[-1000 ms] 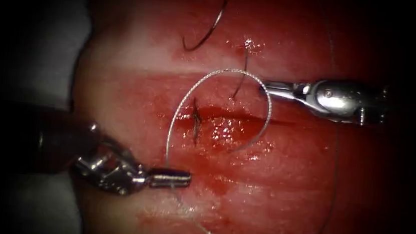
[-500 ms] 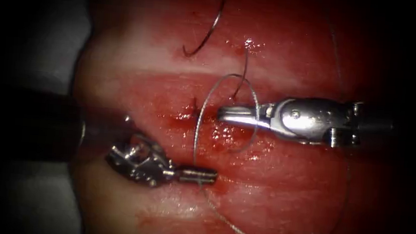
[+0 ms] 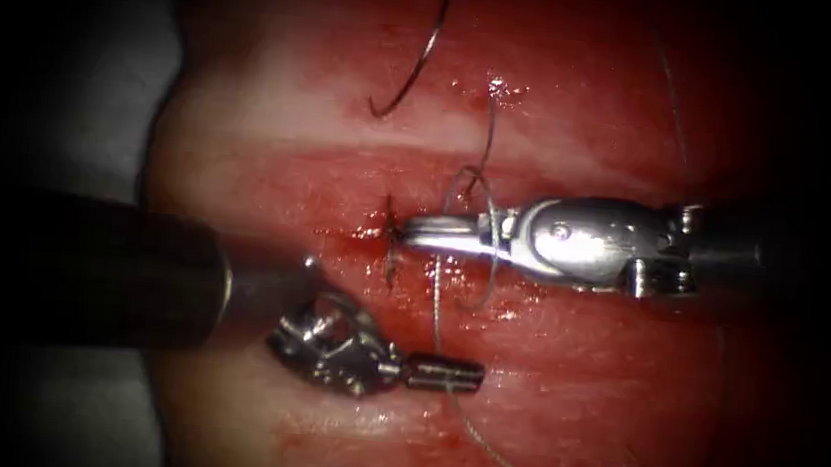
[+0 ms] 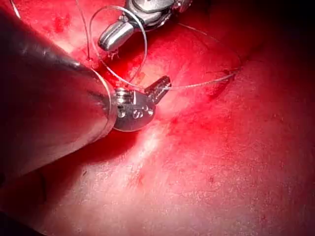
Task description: Wound Closure
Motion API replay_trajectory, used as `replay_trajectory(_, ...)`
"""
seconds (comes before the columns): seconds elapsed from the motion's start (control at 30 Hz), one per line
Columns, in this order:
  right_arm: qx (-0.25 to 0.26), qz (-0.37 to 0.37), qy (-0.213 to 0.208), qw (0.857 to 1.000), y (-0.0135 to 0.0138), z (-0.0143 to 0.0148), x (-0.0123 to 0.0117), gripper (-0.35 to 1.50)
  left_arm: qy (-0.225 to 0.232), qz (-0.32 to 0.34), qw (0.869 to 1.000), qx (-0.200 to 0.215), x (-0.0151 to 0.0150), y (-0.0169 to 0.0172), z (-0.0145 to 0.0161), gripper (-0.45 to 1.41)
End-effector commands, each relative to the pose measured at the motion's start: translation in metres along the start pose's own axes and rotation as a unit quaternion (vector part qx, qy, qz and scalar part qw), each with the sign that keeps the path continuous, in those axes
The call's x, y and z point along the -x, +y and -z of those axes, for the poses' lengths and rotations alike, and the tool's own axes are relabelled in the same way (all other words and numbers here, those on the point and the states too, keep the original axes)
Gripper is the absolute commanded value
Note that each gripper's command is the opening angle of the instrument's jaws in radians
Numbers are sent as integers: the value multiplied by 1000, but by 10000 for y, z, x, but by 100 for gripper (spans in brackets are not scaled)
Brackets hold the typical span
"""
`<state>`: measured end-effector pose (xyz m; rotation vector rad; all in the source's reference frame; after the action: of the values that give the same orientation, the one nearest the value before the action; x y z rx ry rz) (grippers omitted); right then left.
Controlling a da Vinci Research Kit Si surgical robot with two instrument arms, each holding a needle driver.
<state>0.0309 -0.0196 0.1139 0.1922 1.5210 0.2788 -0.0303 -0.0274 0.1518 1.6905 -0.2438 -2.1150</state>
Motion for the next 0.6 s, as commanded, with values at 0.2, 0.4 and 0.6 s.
replay_trajectory(0.2, 16, -3, -8, 1000, -5, -16, 11, 62, 1, 3, 1000, 9, -15, 11, -9, -45)
replay_trajectory(0.4, 31, -3, -32, 999, -3, -17, 15, 86, 7, 1, 1000, 12, -33, 9, -3, -45)
replay_trajectory(0.6, 32, 2, -71, 997, -6, -19, 25, 88, 5, -17, 1000, 12, -53, -4, 9, -45)
